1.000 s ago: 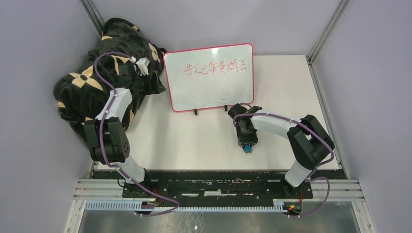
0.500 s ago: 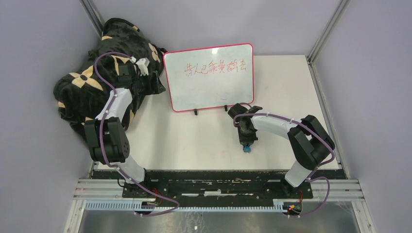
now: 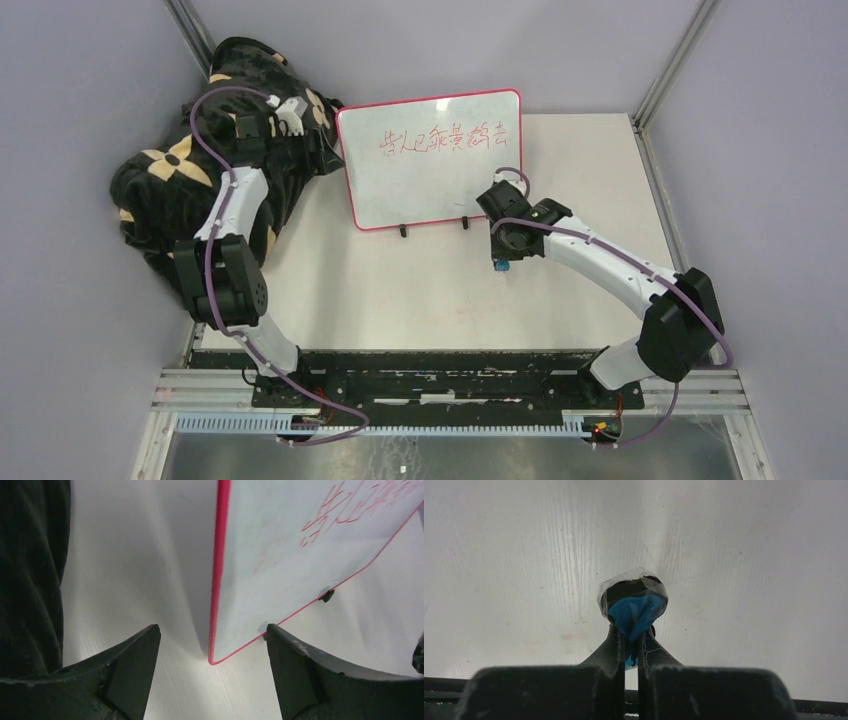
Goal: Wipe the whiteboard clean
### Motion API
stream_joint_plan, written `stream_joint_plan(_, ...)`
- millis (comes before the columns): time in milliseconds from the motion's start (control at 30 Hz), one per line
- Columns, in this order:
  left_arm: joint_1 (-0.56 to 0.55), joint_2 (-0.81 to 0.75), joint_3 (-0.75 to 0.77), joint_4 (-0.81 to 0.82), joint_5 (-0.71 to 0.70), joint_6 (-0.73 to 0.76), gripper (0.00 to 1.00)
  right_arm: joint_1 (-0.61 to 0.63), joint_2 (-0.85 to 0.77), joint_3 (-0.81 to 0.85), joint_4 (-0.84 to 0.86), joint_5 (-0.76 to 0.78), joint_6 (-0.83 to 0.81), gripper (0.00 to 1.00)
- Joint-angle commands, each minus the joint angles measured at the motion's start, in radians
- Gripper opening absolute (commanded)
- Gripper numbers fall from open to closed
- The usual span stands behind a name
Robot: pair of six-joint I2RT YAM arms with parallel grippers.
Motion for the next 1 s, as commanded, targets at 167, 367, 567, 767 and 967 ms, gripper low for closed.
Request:
stream_joint_plan(167, 0.022, 0.091, 0.29, -0.015, 0.269, 0.09, 0.83, 0.001, 0.004, 0.073, -0.02, 0.058, -0.035, 0.01)
stream_joint_plan(367, 0.036, 0.223, 0.481, -0.08, 0.344, 0.124, 0.83, 0.001, -0.006, 0.073, 0.001, 0.055, -0.035, 0.01)
stream_joint_plan(567, 0.038, 0.308, 0.576, -0.098, 0.411, 0.136, 0.81, 0.001, -0.015, 0.09, 0.003, 0.062, -0.04, 0.01)
stream_joint_plan(767, 0.037, 0.348, 0.61, -0.089, 0.466, 0.115, 0.8, 0.002, -0.012, 0.101, 0.0, 0.069, -0.037, 0.01)
stream_joint_plan(967, 0.036, 0.374, 0.603, -0.038, 0.512, 0.077, 0.79, 0.001, -0.005, 0.105, -0.001, 0.067, -0.032, 0.01)
